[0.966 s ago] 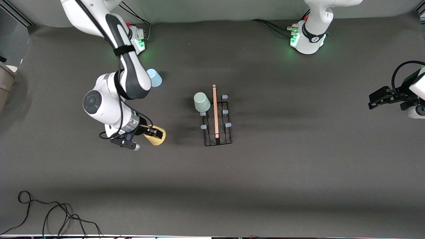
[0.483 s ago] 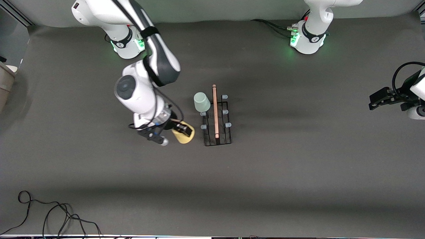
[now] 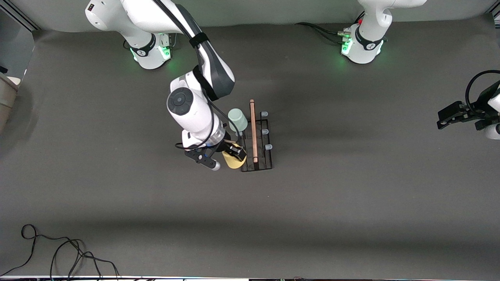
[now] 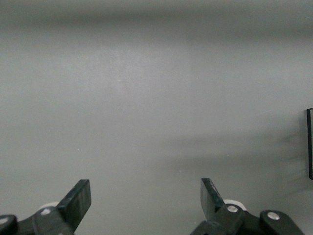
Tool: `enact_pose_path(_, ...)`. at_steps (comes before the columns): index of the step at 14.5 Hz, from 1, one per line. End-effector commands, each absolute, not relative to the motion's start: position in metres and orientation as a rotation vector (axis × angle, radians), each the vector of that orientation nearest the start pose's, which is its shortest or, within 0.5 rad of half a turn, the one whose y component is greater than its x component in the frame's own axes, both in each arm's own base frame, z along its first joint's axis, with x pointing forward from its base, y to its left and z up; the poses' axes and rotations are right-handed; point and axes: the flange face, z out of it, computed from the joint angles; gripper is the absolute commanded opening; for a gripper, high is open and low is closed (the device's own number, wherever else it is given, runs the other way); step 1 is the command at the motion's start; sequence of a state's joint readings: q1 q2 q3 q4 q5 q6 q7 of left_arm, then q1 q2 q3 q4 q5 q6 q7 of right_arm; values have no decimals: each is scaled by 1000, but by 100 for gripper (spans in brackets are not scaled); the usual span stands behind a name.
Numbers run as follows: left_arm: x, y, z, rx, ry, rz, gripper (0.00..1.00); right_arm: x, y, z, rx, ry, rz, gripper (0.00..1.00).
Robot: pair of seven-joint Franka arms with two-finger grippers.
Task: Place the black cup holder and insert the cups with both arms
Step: 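Carry the yellow cup with the right gripper over the rack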
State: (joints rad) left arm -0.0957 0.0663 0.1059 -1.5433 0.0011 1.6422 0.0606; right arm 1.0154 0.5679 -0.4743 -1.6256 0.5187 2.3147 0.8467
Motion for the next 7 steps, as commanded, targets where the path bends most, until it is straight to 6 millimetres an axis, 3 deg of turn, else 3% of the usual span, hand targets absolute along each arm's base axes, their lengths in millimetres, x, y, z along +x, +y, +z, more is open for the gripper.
enact_pose_path(1,584,5,614,-3140,65,-46,100,565,430,316,-2810,787,-63,0)
enact_pose_path(4,583,7,615,-3126,75,-48,100,562,433,305,-2830,782,-57,0)
enact_pose_path(7,583,9,614,-3124,90,-43,100,561,434,306,-2829,778,-59,0)
